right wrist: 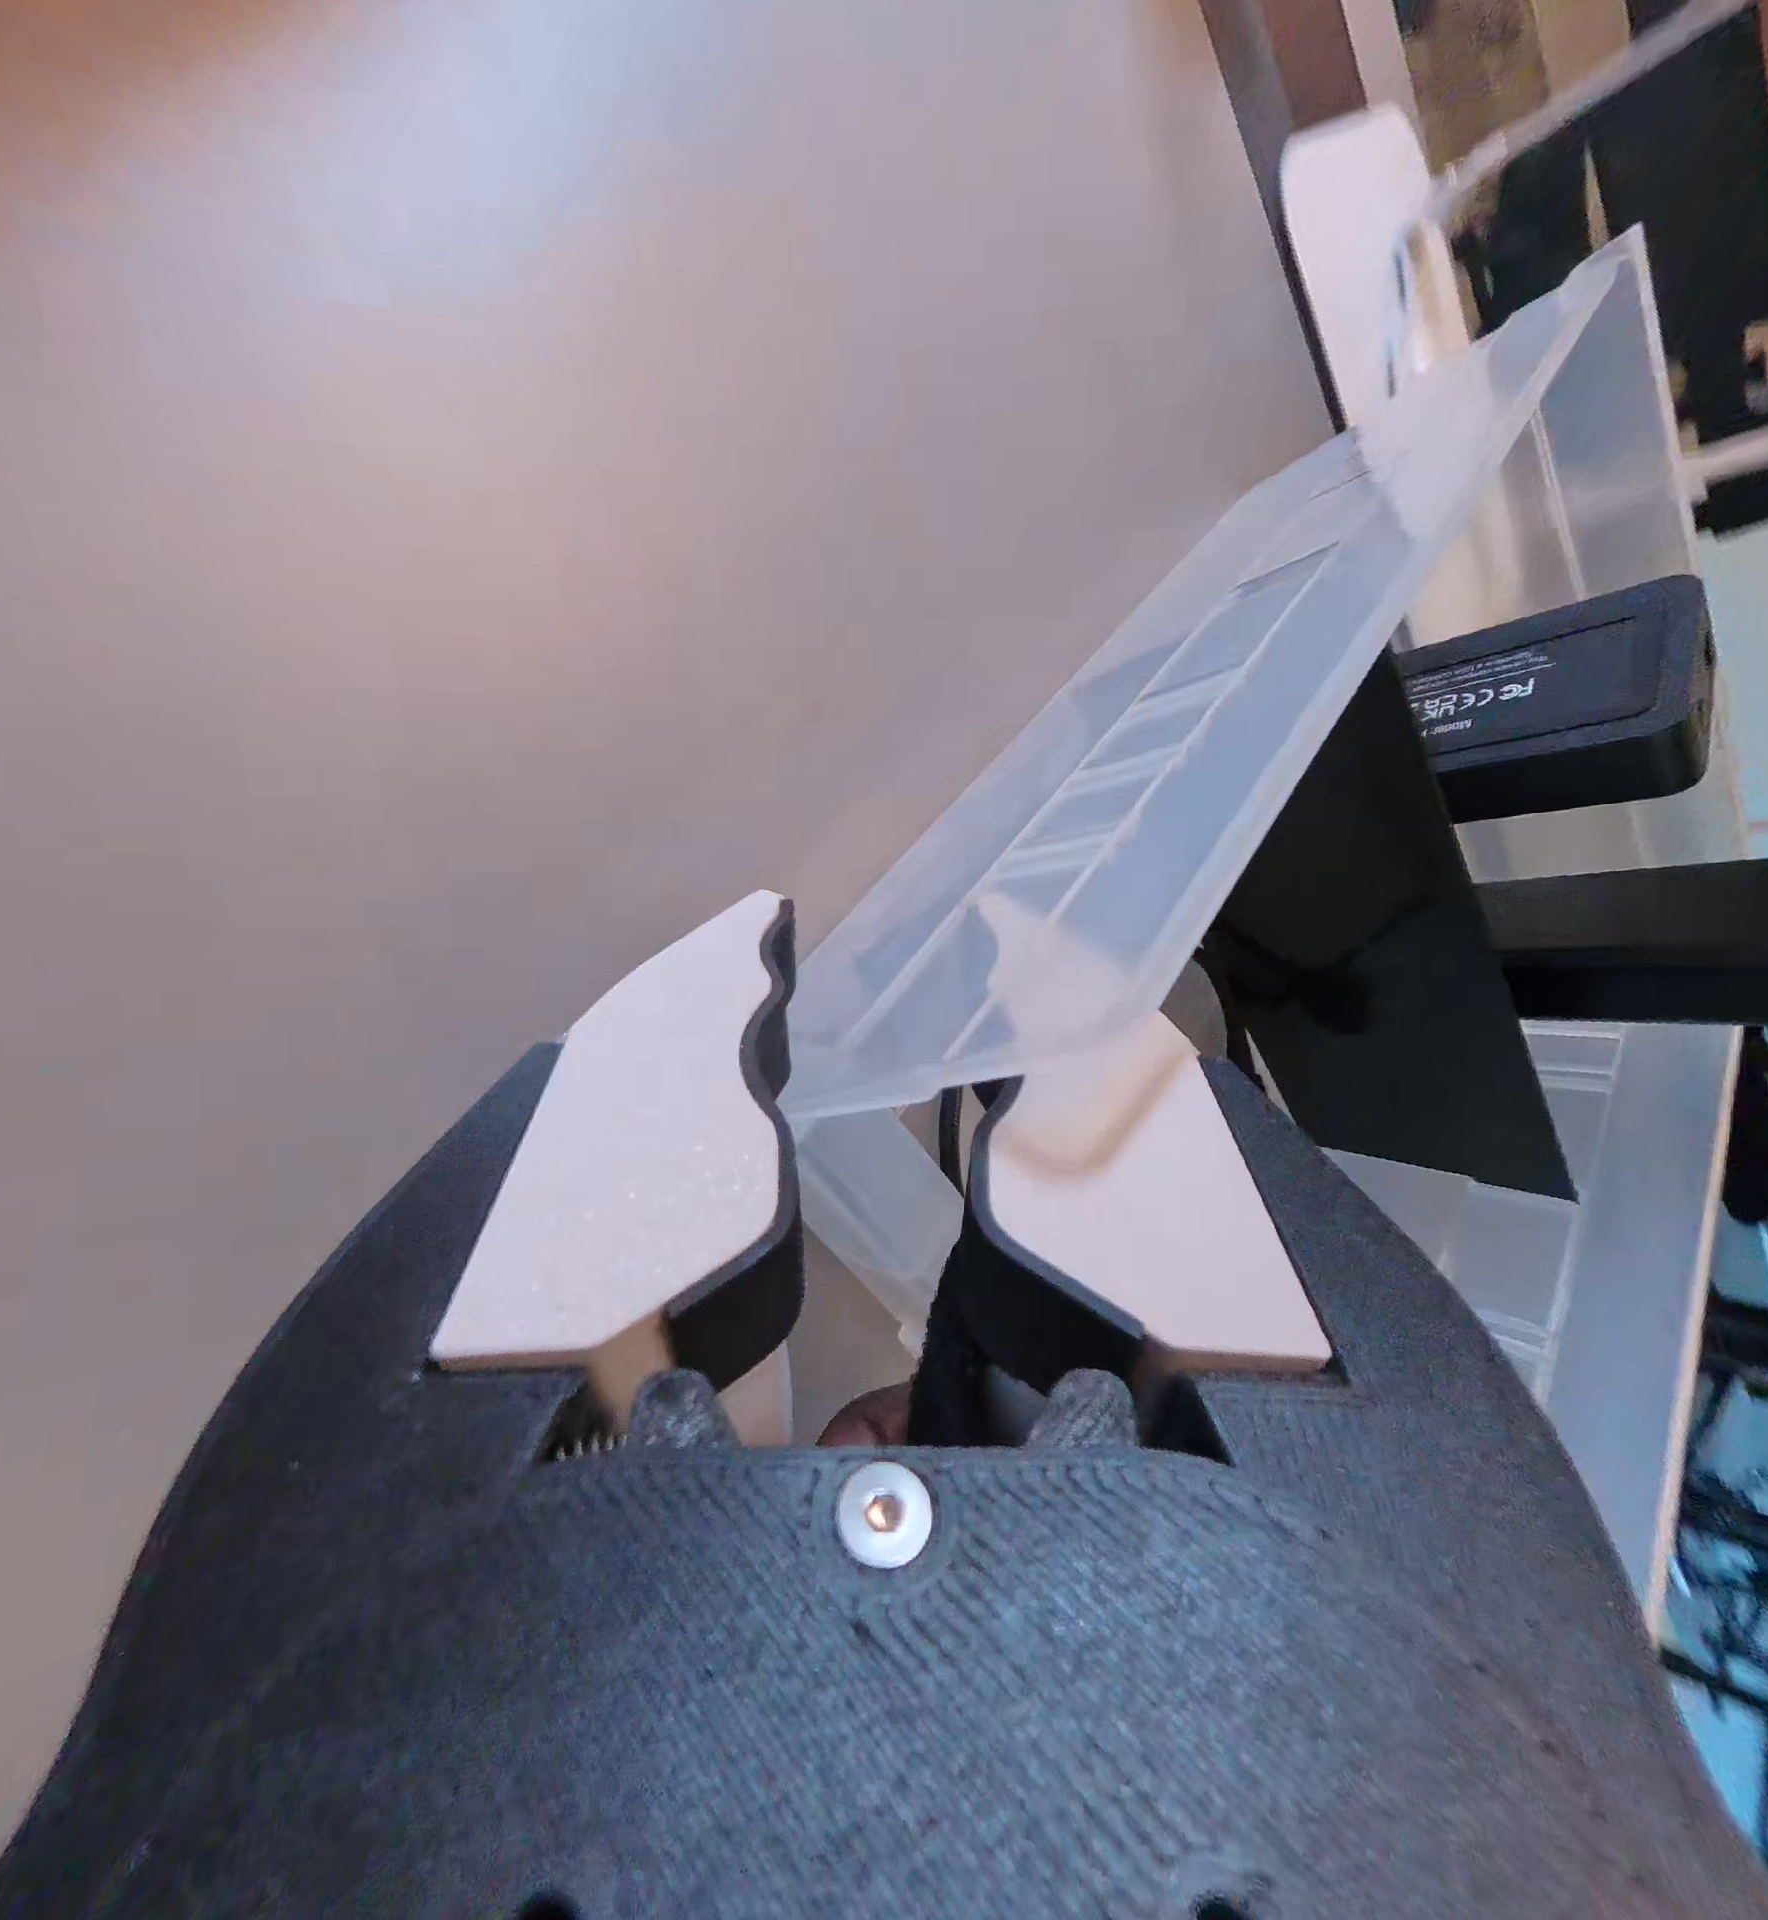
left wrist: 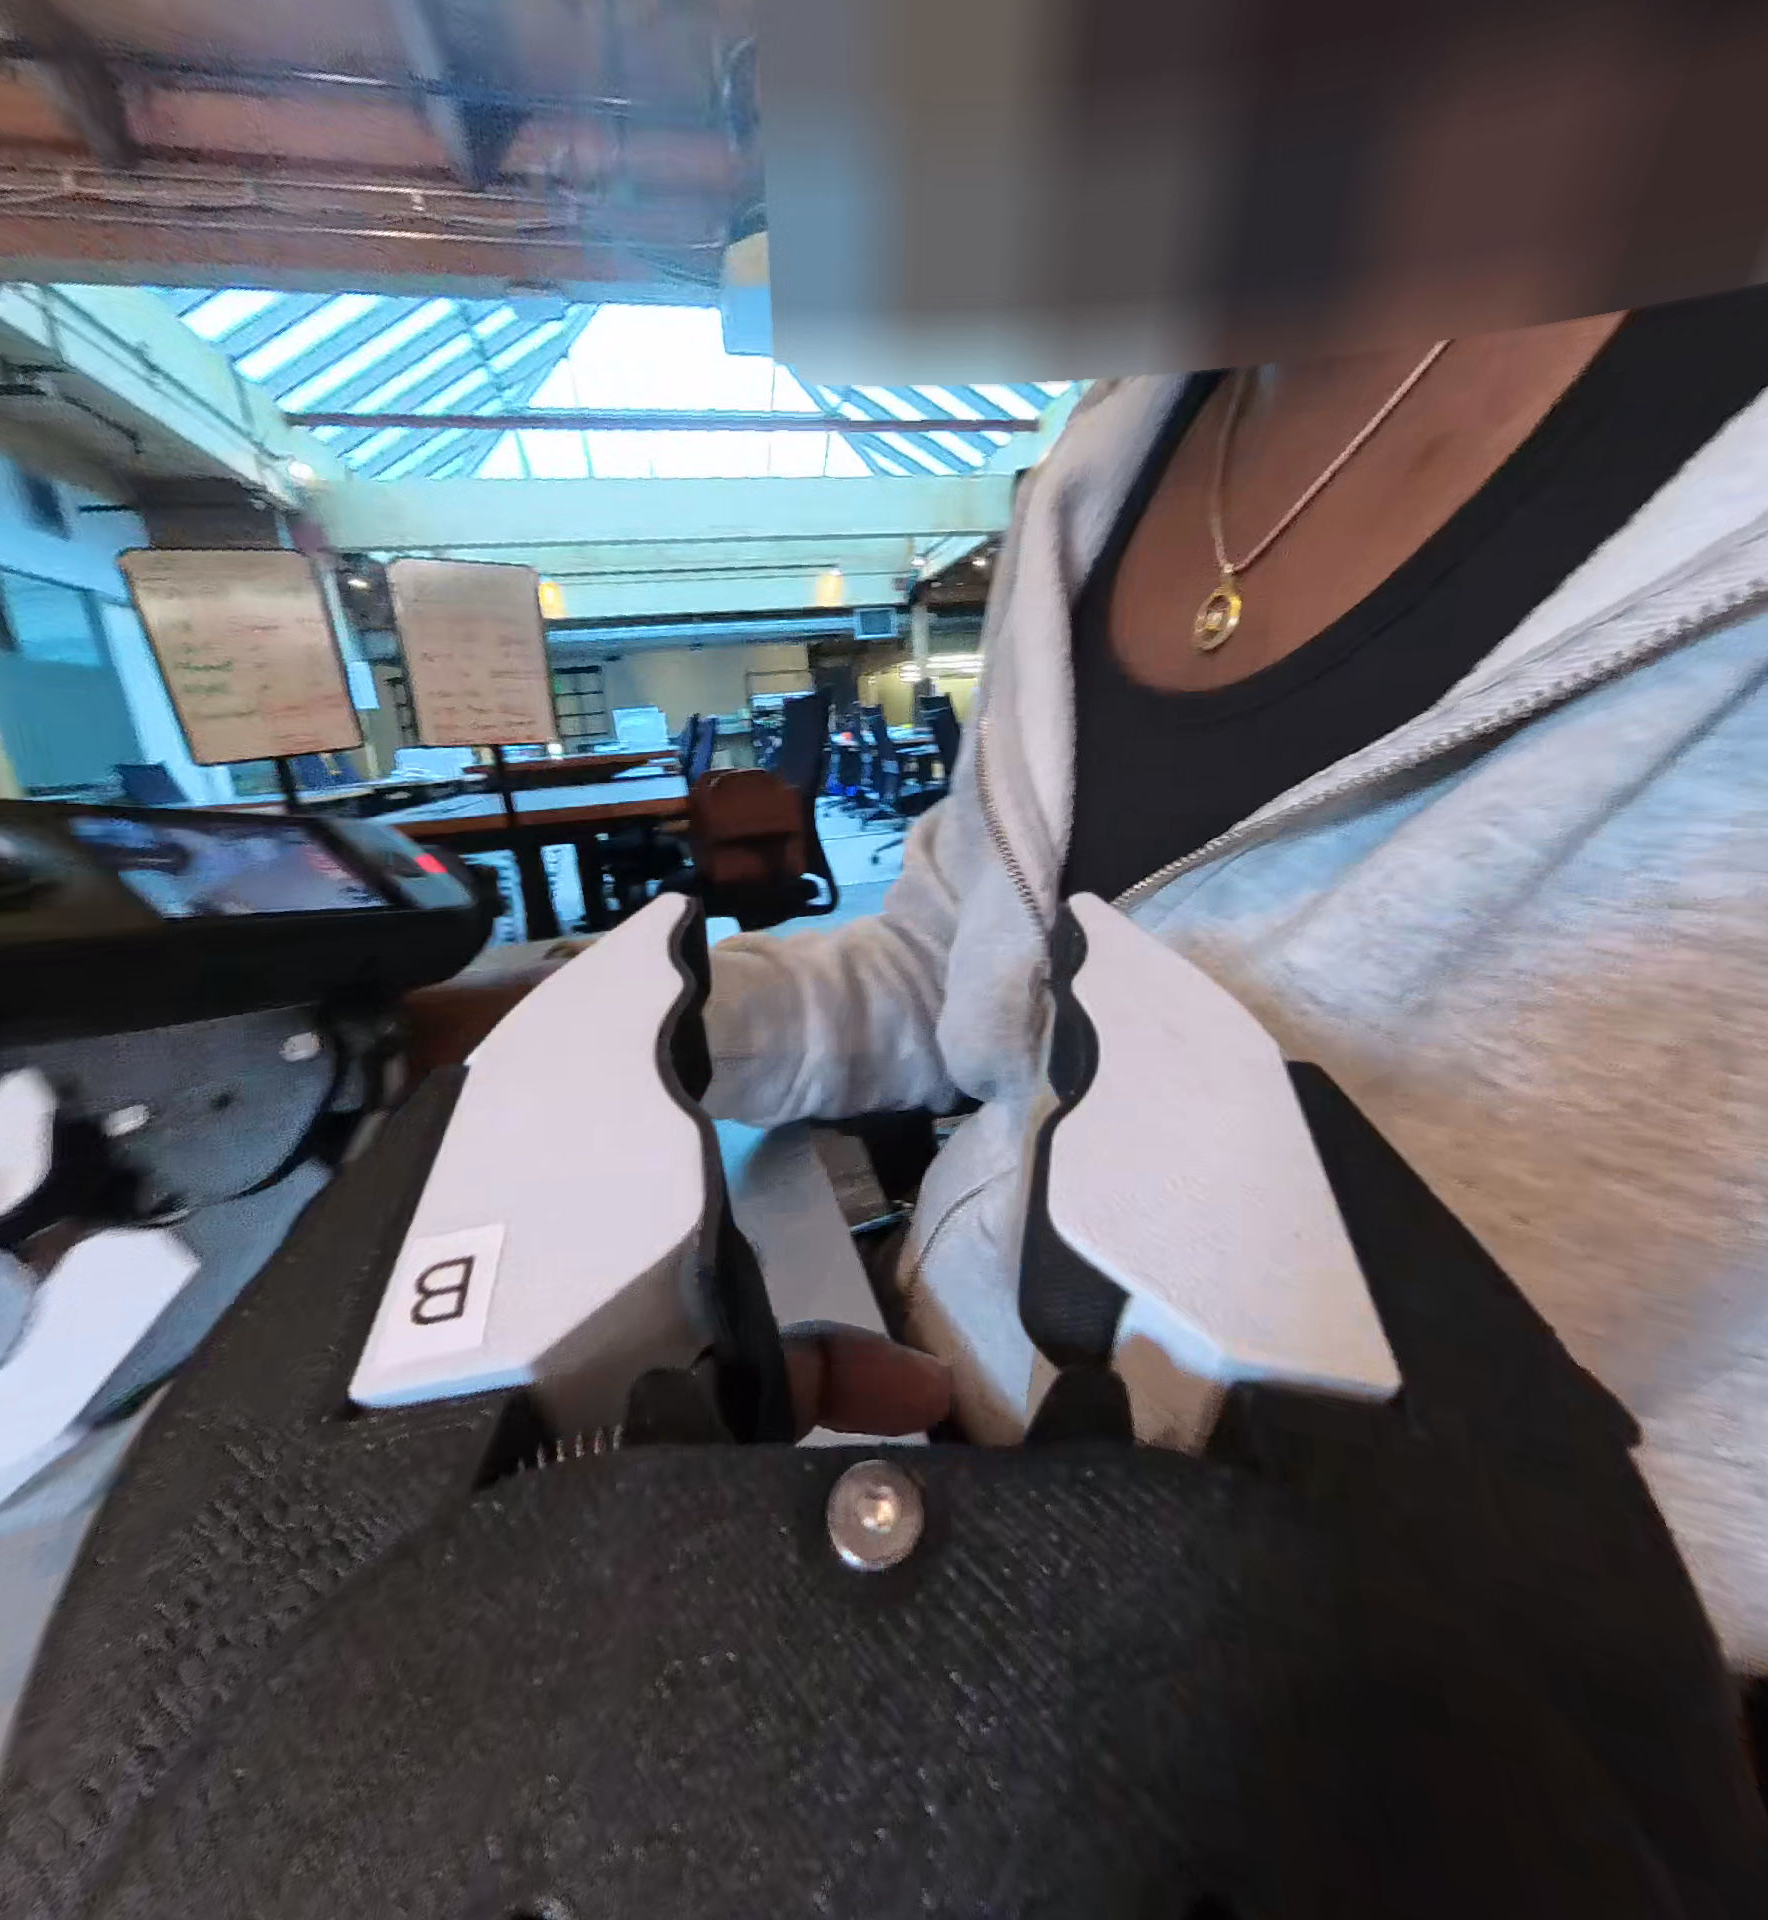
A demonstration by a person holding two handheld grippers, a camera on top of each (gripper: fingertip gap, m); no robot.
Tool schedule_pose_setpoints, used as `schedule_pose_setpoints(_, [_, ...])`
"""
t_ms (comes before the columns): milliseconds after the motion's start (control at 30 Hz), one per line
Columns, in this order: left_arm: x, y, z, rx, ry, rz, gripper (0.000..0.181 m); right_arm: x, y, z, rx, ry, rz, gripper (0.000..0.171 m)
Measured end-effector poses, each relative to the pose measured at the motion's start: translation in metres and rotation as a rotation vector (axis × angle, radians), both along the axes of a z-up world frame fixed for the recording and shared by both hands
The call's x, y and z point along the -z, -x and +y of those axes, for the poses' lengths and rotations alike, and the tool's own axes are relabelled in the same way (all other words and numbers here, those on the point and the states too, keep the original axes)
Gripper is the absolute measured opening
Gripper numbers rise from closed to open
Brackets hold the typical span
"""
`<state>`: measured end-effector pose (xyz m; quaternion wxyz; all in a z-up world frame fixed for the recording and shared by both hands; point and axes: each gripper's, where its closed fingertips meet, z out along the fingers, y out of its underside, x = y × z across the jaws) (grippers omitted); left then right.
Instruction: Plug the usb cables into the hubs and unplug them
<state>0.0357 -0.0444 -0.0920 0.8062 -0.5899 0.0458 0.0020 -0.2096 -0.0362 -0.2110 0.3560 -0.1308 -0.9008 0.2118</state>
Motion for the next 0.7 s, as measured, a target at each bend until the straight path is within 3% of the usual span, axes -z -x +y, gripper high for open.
schedule_pose_setpoints(100, [0.002, -0.009, 0.004, 0.079, 0.012, -0.012, 0.064, 0.0, -0.01, -0.044, -0.089, 0.048, -0.019, 0.033])
schedule_pose_setpoints(300, [-0.002, -0.008, -0.002, 0.093, -0.029, -0.037, 0.065, -0.002, -0.028, -0.118, -0.225, 0.161, -0.058, 0.033])
schedule_pose_setpoints(433, [-0.003, -0.009, -0.003, 0.101, -0.038, -0.04, 0.066, -0.009, -0.046, -0.158, -0.296, 0.383, -0.064, 0.038])
schedule_pose_setpoints(533, [-0.005, -0.009, -0.005, 0.1, -0.051, -0.039, 0.066, -0.044, -0.077, -0.165, -0.366, 0.713, 0.02, 0.046])
schedule_pose_setpoints(600, [-0.006, -0.01, -0.006, 0.106, -0.057, -0.041, 0.066, -0.058, -0.102, -0.165, -0.465, 0.831, 0.054, 0.065])
schedule_pose_setpoints(700, [-0.01, -0.022, -0.009, 0.185, -0.079, -0.045, 0.065, -0.078, -0.12, -0.164, -0.554, 0.984, 0.101, 0.053])
